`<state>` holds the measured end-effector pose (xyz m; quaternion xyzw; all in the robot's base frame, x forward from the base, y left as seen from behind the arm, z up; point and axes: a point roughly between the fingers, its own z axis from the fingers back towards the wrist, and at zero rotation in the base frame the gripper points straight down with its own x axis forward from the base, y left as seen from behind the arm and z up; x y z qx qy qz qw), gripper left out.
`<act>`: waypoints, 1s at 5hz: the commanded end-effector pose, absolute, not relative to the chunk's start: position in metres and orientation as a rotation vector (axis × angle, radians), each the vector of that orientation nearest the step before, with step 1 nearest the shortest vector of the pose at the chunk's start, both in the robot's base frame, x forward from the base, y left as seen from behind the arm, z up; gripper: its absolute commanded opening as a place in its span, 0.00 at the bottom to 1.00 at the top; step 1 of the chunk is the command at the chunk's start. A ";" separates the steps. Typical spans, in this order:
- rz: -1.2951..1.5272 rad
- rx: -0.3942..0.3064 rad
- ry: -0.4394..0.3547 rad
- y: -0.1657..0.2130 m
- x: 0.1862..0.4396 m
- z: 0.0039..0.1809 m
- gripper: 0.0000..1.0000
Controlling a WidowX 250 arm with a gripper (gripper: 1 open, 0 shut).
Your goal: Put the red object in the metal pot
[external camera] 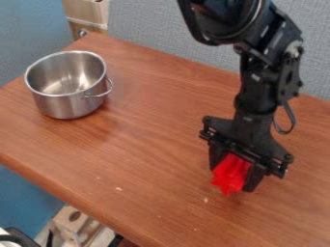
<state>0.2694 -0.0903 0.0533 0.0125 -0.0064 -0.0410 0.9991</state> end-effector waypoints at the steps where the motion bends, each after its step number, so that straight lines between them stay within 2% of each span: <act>1: -0.058 -0.006 -0.099 -0.088 0.284 0.085 0.00; 2: -0.032 -0.025 -0.133 -0.081 0.288 0.109 0.00; 3: 0.012 -0.048 -0.175 -0.063 0.296 0.141 0.00; 4: 0.113 -0.042 -0.196 -0.023 0.302 0.162 0.00; 5: 0.205 -0.022 -0.203 0.024 0.304 0.167 0.00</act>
